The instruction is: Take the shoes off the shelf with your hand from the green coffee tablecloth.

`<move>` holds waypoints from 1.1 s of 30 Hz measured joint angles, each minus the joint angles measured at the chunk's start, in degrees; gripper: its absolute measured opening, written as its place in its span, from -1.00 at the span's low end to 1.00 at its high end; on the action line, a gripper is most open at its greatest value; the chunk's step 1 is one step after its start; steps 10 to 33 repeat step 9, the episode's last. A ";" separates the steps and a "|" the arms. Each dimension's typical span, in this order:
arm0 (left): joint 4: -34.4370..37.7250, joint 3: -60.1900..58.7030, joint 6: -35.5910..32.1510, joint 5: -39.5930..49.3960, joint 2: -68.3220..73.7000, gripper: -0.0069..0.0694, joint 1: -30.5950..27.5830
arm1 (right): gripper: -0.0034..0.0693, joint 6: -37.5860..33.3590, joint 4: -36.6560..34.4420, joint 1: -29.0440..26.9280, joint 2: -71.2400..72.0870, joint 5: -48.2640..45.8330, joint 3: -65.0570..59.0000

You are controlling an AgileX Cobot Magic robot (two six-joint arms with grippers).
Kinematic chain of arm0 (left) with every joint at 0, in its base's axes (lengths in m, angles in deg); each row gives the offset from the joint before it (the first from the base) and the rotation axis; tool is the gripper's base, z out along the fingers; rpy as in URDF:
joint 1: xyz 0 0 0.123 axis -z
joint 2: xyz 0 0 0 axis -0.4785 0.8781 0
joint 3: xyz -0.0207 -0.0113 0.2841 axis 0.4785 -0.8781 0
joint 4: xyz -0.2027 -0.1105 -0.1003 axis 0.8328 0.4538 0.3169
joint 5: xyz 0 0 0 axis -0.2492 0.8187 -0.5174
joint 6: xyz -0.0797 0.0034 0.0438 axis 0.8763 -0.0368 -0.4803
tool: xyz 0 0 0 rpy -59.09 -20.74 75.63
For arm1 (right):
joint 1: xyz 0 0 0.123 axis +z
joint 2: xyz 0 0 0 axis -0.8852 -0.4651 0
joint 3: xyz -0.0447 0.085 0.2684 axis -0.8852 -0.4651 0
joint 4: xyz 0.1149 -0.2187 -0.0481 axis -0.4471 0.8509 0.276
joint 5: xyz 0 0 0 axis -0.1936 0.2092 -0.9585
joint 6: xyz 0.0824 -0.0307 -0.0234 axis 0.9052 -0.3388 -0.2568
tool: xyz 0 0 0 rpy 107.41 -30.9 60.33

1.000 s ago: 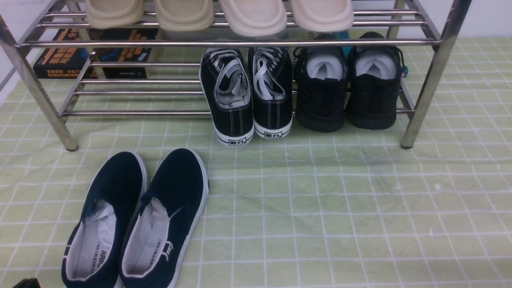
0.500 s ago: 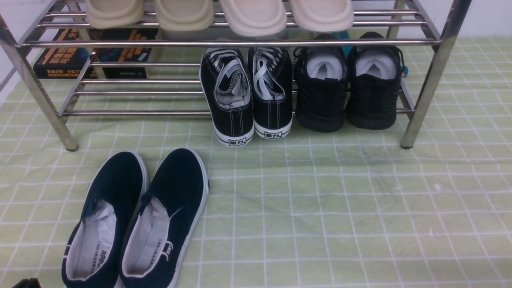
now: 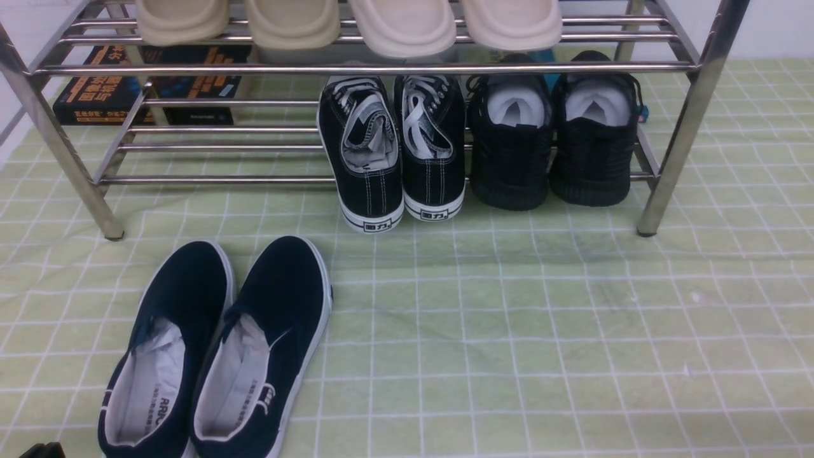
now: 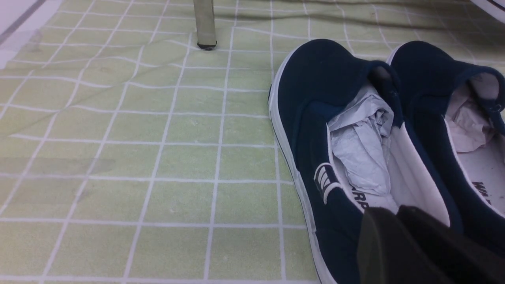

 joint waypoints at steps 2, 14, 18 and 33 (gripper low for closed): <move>0.00 0.00 0.00 0.00 0.00 -0.61 0.00 | -0.25 0.00 0.00 0.00 0.00 0.00 0.00; -0.11 0.00 0.00 0.00 0.00 -0.59 0.00 | -0.25 0.00 0.00 0.00 0.00 0.00 0.00; -0.11 0.00 0.00 0.00 0.00 -0.59 0.00 | -0.25 0.00 0.00 0.00 0.00 0.00 0.00; -0.11 0.00 0.00 0.00 0.00 -0.59 0.00 | -0.25 0.00 0.00 0.00 0.00 0.00 0.00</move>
